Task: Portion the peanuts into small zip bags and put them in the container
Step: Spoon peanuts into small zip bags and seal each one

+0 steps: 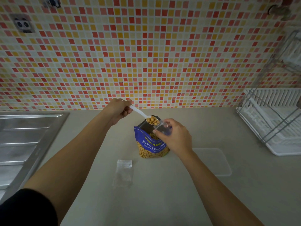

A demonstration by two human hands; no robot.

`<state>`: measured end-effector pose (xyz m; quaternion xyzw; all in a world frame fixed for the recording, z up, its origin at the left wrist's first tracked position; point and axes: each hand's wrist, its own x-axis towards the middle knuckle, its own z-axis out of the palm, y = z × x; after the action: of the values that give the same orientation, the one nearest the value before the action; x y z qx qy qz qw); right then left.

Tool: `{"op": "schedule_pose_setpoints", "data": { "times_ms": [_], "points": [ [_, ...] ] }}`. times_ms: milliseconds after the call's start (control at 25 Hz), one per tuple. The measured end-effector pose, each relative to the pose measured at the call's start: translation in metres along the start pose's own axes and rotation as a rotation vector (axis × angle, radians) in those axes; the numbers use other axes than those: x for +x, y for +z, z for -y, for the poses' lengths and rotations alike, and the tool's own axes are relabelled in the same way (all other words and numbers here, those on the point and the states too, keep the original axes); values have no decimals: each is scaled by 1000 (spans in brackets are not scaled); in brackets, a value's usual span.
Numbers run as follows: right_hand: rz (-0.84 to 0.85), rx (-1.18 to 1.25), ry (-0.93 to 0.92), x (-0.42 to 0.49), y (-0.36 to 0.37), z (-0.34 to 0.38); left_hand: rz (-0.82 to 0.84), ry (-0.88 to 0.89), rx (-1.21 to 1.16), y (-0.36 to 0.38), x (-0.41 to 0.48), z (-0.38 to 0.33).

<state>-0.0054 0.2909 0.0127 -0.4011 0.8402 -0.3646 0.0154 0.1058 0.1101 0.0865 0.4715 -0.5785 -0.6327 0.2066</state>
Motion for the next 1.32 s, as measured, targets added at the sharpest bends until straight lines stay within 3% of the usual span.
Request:
{"op": "schedule_pose_setpoints", "data": {
  "times_ms": [200, 520, 640, 760, 840, 1000, 1080, 1320],
  "points": [
    [7, 42, 44, 1, 1, 4, 59, 99, 199, 12, 0, -15],
    [-17, 220, 170, 1, 5, 6, 121, 581, 742, 51, -41, -67],
    [-23, 246, 181, 1, 5, 4, 1, 601, 628, 36, -42, -79],
    [-33, 347, 195, 0, 2, -1, -112, 444, 450, 15, -26, -61],
    [-17, 433, 208, -2, 1, -7, -82, 436, 625, 15, -17, -26],
    [4, 525, 225, -3, 2, -14, 90, 649, 1177, 45, -19, 26],
    [6, 558, 241, -2, 2, -15, 110, 680, 1319, 60, -20, 36],
    [36, 573, 228, -2, -3, -15, 96, 322, 782, 64, -5, 46]
  ]
}}
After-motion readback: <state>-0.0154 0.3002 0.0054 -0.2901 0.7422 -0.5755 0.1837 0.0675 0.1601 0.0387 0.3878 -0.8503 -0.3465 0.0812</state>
